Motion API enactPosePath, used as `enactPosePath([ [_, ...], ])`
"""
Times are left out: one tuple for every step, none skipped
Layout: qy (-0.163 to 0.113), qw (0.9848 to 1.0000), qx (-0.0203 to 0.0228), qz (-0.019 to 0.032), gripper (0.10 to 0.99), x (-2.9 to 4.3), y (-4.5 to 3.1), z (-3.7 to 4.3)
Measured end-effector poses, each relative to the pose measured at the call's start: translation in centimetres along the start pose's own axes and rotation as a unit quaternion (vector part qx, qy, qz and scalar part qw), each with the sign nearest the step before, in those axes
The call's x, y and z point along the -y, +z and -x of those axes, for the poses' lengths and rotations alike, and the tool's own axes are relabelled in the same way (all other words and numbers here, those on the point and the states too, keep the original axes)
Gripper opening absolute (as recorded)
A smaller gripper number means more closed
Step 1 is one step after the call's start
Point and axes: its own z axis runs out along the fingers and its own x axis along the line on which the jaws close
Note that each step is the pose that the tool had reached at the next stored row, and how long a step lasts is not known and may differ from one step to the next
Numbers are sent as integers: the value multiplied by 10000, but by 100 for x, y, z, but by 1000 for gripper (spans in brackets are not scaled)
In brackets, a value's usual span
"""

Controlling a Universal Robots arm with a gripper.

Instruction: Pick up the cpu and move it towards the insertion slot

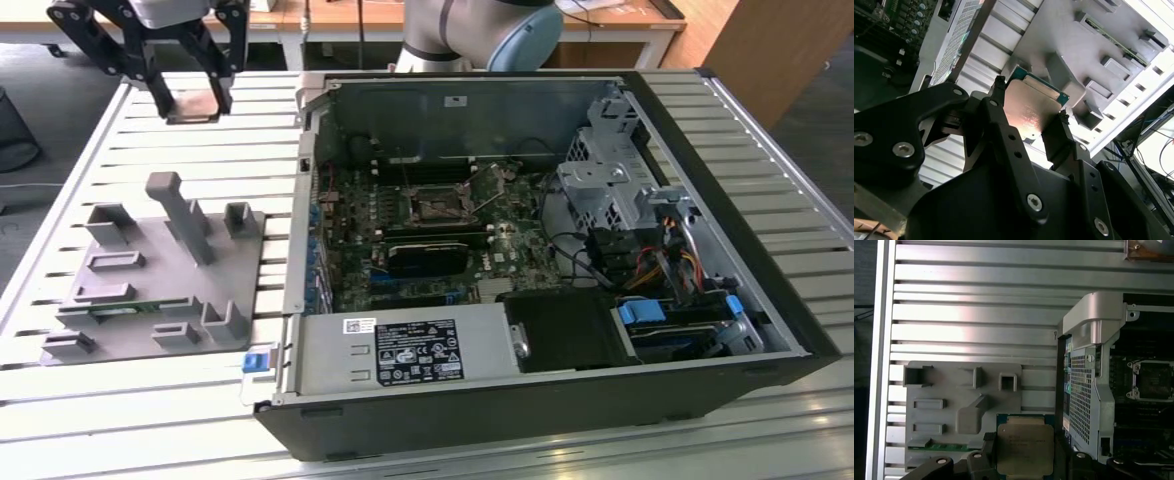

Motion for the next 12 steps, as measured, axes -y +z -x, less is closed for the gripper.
enactPosePath([
  [0,10000,0,0,545,-4,0,12],
  [0,10000,0,0,545,-8,1,24],
  [0,10000,0,0,545,-11,1,37],
  [0,10000,0,0,545,-14,1,49],
  [0,10000,0,0,545,-17,1,62],
  [0,10000,0,0,545,-20,1,75],
  [0,10000,1,0,545,-22,1,88],
  [0,10000,0,0,545,-25,1,101],
  [0,10000,0,0,545,-28,1,113],
  [0,10000,1,1,545,-31,2,127],
  [0,10000,0,0,545,-35,1,138],
  [0,10000,0,0,545,-38,2,149],
])
